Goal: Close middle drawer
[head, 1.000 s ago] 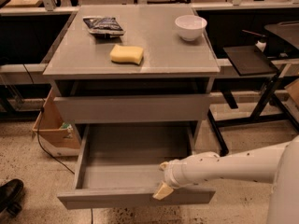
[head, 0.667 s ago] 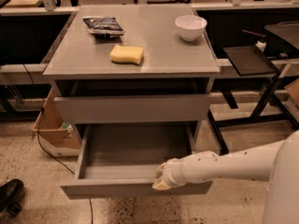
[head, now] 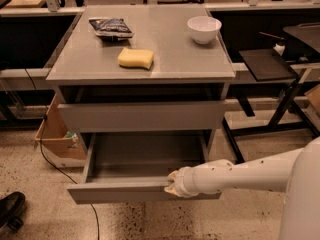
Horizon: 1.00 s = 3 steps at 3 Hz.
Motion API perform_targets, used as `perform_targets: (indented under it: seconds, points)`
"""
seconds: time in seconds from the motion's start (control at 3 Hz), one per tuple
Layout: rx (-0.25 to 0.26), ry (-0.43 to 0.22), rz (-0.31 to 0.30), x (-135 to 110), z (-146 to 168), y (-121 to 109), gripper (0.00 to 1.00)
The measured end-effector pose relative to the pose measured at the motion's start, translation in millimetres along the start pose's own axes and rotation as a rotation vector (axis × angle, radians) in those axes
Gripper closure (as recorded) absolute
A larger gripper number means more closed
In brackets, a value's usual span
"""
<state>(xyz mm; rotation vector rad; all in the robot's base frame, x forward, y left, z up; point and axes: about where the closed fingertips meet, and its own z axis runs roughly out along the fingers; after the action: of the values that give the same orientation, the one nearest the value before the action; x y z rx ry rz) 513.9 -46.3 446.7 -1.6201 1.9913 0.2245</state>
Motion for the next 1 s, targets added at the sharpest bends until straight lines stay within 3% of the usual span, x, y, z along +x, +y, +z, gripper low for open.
perform_targets:
  seconds: [0.33,1.0]
  points:
    - [0.006,0.0,-0.001,-1.0,-1.1,-2.3,0.82]
    - [0.025,-0.002,-0.004,-3.1,-10.6,-7.4,0.36]
